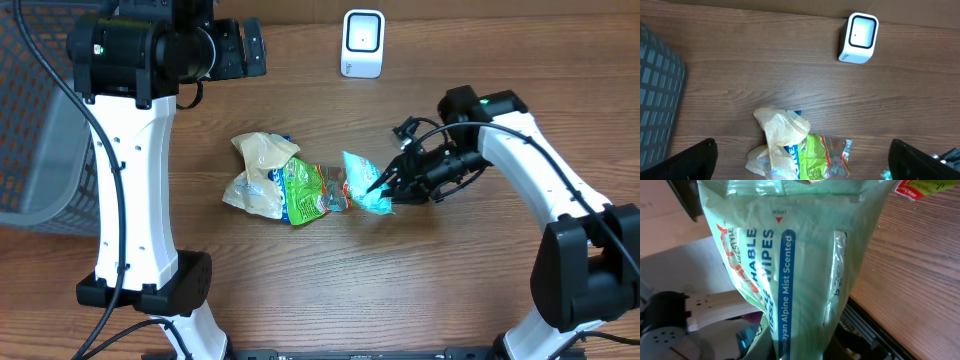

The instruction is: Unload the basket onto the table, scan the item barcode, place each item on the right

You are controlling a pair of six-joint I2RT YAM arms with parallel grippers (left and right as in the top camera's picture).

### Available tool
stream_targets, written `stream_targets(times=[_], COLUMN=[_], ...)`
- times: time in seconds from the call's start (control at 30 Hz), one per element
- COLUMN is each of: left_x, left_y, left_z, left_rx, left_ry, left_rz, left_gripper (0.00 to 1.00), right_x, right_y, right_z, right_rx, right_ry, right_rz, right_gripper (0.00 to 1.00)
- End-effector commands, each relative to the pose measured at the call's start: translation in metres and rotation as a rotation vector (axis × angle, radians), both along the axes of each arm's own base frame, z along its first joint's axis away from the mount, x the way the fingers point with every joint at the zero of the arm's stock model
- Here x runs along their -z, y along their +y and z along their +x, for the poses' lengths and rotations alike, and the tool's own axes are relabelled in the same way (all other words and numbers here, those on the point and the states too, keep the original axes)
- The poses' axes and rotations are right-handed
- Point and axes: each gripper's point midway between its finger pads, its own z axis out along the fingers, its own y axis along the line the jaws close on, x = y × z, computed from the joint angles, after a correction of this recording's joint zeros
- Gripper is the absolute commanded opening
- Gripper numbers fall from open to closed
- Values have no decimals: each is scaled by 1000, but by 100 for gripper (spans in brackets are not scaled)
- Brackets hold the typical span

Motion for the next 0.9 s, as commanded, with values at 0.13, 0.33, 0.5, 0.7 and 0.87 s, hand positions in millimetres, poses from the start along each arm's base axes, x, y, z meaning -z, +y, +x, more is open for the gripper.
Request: stream_targets(times=[0.13,0.33,0.5,0.7,0.87], left_x=[6,5,4,4,4], left_y=[1,-20,-30,-30,-30], left_z=[4,-1,-3,-4,-3], left_rx=[-12,62,97,98,98], left_ry=[15,33,41,41,40], left_rz=[-1,-97,-138,-138,-138], left_gripper=[100,100,100,100,100], right_x=[-1,17,48,78,98], right_y=[-10,-17,-40,-44,-48], right_z=[32,47,47,35,32], right_rx=[51,134,146,84,61], right_ry=[-156,-99,-103,-136,-172], right_rz=[7,-135,-358,-466,-542], right_gripper=[4,4,4,4,22])
